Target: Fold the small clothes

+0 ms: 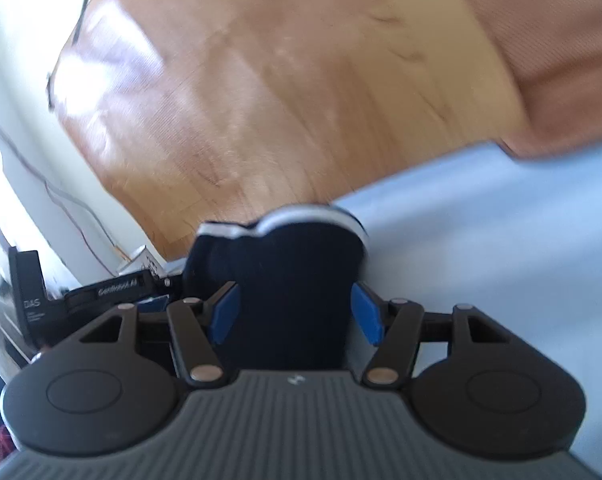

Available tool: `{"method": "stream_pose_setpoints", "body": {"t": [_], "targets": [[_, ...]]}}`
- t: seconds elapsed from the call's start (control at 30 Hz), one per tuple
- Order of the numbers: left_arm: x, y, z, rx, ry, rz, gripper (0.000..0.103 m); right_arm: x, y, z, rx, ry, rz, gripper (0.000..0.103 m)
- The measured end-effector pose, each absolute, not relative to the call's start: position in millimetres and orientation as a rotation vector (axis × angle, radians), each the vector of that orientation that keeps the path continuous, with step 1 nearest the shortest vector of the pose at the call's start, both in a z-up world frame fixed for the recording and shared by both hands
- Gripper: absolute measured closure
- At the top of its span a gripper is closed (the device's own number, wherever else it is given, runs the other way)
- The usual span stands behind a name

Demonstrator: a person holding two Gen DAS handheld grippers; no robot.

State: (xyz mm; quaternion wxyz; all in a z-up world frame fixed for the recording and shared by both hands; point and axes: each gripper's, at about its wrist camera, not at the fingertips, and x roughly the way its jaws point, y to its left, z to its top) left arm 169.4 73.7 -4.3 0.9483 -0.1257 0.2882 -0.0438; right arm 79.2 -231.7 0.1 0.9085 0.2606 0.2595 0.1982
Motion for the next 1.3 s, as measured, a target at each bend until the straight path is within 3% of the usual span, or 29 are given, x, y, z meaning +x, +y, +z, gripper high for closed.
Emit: {"method": "stream_pose_setpoints", "body": {"t": [0.63,0.8,0.97,1.3], "targets": [[118,75,-17,-0.189,0.529,-0.025,0.014,34,-235,-29,0.554,0.551,0.376,0.035],[121,104,1,-0.371,0.506,-0.187,0.000,54,-251,-21,0.625,0.540,0.420,0.029],[145,117,10,-0.478,0.553,-0.313,0.000,105,-256,-16,0.669,0.549,0.477,0.019],[186,83,-34,-0.424,0.745,-0.441,0.002,177,-198,-31,0.535,0.699,0.599,0.023]]}}
